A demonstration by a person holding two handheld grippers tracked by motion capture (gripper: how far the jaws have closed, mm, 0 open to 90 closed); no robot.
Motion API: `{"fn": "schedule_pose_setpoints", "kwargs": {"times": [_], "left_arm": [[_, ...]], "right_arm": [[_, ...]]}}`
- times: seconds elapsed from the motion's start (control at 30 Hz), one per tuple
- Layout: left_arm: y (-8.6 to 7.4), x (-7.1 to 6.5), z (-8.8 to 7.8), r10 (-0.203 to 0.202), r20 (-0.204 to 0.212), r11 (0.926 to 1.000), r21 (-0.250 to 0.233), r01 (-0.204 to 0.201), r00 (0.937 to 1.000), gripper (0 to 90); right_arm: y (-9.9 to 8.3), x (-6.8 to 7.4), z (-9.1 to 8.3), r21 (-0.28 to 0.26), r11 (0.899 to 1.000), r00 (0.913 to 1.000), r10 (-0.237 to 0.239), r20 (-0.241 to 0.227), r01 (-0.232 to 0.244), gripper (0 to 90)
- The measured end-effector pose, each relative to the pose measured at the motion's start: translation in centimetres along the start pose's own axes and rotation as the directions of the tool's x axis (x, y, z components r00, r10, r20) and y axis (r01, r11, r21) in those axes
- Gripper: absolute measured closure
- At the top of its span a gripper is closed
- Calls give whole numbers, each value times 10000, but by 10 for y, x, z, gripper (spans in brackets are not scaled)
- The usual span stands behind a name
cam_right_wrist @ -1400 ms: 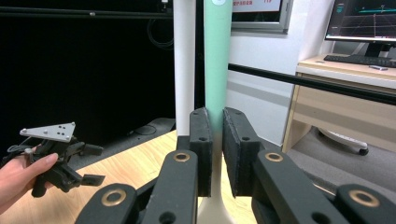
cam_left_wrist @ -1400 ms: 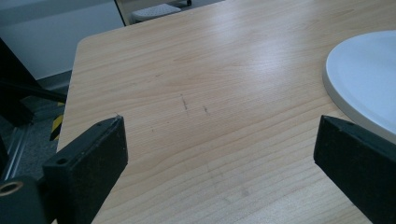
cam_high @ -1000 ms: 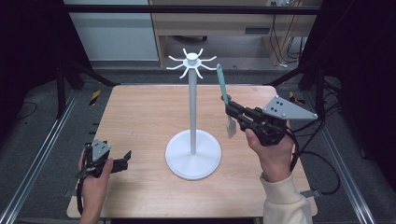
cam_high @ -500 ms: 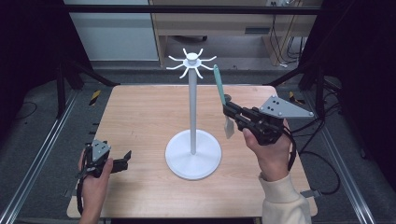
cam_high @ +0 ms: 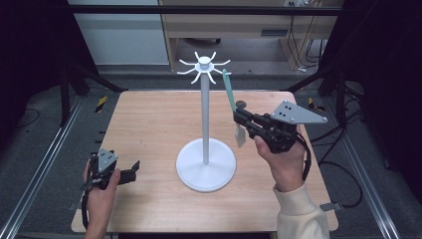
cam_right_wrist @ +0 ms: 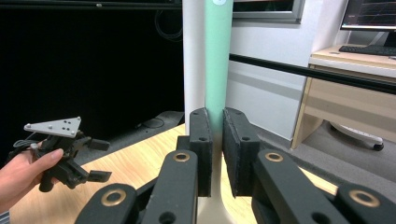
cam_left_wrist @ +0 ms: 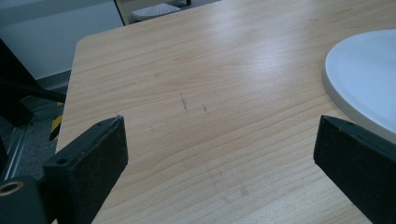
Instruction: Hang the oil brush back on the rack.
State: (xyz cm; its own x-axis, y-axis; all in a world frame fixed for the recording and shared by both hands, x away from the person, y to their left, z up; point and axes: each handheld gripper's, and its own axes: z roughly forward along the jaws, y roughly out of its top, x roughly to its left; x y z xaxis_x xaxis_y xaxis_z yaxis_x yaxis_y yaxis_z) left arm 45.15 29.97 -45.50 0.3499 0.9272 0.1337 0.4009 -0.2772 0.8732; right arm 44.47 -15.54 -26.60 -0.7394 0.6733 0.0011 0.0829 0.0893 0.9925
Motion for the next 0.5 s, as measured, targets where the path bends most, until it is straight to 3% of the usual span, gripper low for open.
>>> {"fn": "schedule_pose_setpoints", "kwargs": {"times": [0.5], "left_arm": [[-1, 0, -1, -3, -35, 10000, 10, 3, 10000, 26]], "right_arm": [[-5, 0, 11, 8, 10000, 9999, -47, 105, 47, 824]]}}
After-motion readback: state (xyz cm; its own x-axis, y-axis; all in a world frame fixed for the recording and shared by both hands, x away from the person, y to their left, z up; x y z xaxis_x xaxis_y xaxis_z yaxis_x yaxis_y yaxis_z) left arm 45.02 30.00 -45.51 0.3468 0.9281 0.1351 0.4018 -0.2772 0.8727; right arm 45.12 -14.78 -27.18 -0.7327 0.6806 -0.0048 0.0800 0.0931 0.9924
